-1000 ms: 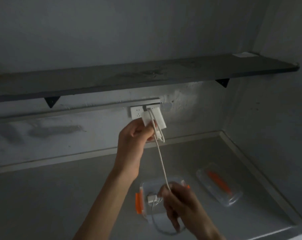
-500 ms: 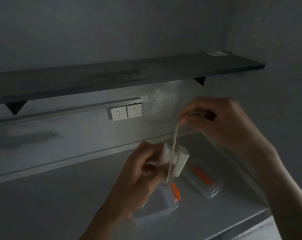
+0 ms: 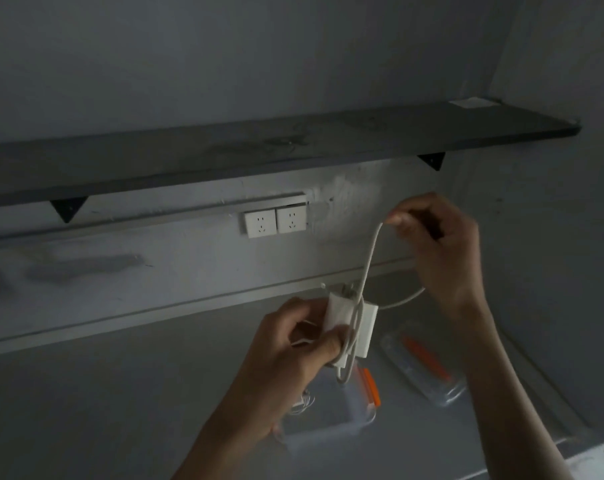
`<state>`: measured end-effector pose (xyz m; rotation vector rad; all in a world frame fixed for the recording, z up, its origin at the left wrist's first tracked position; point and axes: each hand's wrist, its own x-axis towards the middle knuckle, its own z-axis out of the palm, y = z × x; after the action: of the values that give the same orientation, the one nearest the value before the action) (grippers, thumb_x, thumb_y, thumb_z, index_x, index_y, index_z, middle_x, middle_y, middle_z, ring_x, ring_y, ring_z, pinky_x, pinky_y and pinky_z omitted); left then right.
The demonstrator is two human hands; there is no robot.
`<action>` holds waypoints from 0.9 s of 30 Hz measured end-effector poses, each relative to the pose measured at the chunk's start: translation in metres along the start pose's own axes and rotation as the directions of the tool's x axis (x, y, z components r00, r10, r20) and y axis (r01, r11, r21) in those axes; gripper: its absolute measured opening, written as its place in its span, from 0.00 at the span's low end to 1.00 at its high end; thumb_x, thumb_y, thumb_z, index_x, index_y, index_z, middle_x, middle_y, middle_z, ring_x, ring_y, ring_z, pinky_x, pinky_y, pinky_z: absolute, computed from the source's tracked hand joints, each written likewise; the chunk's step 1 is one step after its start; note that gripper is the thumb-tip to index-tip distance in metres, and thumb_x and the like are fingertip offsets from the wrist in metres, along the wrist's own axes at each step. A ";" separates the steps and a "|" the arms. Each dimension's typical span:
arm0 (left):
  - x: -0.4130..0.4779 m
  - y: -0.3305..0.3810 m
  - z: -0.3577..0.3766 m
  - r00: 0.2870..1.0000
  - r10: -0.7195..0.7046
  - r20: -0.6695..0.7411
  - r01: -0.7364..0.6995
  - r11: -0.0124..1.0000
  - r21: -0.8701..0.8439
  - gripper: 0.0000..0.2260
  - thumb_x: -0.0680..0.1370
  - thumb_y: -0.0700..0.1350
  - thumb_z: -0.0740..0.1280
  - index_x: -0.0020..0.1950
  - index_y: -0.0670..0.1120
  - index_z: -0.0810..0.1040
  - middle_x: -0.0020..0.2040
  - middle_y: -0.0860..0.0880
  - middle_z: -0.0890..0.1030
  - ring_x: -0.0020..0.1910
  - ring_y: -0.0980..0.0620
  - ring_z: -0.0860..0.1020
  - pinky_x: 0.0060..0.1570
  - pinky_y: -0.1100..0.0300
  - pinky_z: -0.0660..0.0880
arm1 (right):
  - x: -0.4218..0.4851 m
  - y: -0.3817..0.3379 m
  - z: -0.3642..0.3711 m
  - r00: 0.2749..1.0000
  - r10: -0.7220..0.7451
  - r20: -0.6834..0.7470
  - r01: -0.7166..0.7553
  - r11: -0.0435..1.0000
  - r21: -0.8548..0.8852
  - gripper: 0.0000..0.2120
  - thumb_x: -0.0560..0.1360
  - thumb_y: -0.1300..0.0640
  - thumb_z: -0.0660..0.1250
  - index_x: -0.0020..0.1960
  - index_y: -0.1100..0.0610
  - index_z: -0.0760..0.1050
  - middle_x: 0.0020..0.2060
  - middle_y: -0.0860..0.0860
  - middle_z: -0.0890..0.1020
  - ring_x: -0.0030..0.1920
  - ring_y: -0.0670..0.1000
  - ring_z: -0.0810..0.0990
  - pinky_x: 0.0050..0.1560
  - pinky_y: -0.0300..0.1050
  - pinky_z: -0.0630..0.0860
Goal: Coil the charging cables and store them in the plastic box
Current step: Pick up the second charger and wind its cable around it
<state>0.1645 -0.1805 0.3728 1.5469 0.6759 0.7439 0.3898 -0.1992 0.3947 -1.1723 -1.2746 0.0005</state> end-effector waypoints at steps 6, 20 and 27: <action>0.009 0.008 -0.011 0.993 0.113 -0.013 -0.114 0.993 -0.040 0.09 0.70 0.43 0.73 0.50 0.47 0.86 0.43 0.49 0.83 0.44 0.55 0.84 0.43 0.66 0.78 | -0.056 0.019 0.047 0.819 0.385 0.425 -0.445 0.894 0.047 0.14 0.73 0.66 0.68 0.32 0.54 0.82 0.30 0.49 0.84 0.36 0.46 0.82 0.41 0.48 0.76; 0.057 -0.037 -0.006 0.915 -0.379 -0.138 0.180 0.689 -0.702 0.05 0.74 0.38 0.69 0.46 0.40 0.85 0.43 0.42 0.86 0.43 0.48 0.84 0.42 0.56 0.81 | -0.156 -0.045 0.032 0.711 0.452 0.538 -0.354 0.892 -0.280 0.11 0.78 0.50 0.65 0.57 0.36 0.78 0.34 0.31 0.80 0.34 0.39 0.82 0.40 0.22 0.71; 0.021 -0.033 0.022 0.989 -0.113 -0.096 0.093 0.978 -0.189 0.07 0.70 0.43 0.73 0.46 0.45 0.87 0.40 0.40 0.84 0.40 0.52 0.82 0.42 0.63 0.77 | -0.062 -0.066 -0.039 0.919 -0.148 0.364 0.343 0.755 -0.559 0.08 0.78 0.47 0.64 0.48 0.43 0.82 0.41 0.39 0.86 0.38 0.45 0.84 0.34 0.45 0.79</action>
<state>0.1947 -0.1739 0.3398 1.3013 0.7393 0.7919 0.3564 -0.2920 0.4004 -1.5870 -1.7747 -0.4926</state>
